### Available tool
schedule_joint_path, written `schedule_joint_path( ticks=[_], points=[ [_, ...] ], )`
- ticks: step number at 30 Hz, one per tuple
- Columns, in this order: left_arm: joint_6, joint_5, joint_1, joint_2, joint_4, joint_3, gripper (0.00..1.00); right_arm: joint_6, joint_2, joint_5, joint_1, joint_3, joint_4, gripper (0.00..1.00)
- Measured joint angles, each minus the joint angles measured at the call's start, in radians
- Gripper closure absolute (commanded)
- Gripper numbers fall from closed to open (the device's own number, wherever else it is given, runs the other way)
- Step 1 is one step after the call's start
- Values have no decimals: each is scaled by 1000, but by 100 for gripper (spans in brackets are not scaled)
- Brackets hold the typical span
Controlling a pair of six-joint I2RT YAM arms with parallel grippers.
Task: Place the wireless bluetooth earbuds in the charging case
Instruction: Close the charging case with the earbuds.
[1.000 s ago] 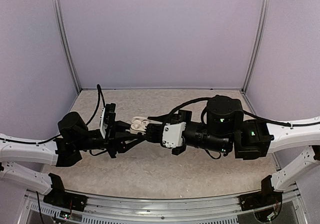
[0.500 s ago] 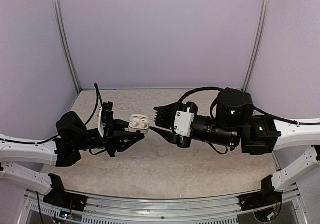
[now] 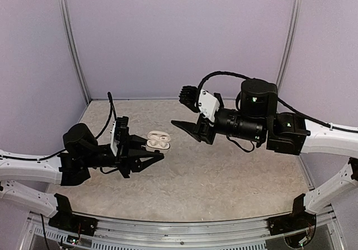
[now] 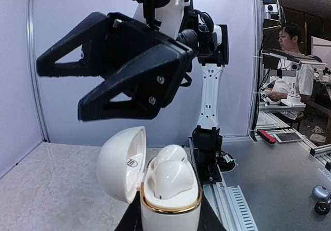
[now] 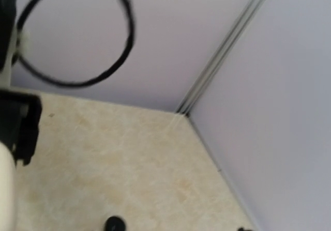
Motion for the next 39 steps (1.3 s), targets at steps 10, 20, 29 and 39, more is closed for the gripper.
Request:
schedule_joint_path(
  ticks=[10,20,29,39],
  points=[
    [79,-26,-47,0,-84,45,100,-5,64,-103,-2,14,-87,40],
    [103,-49,-47,0,-113,49,100,-7,66,-189,-3,35,-92,40],
    [93,-51,-35,0,-113,49,100,-11,53,-232,-3,35,-98,40],
    [-88,-55,72,1,-68,48,100,-58,-11,-167,-5,19,-132,38]
  ],
)
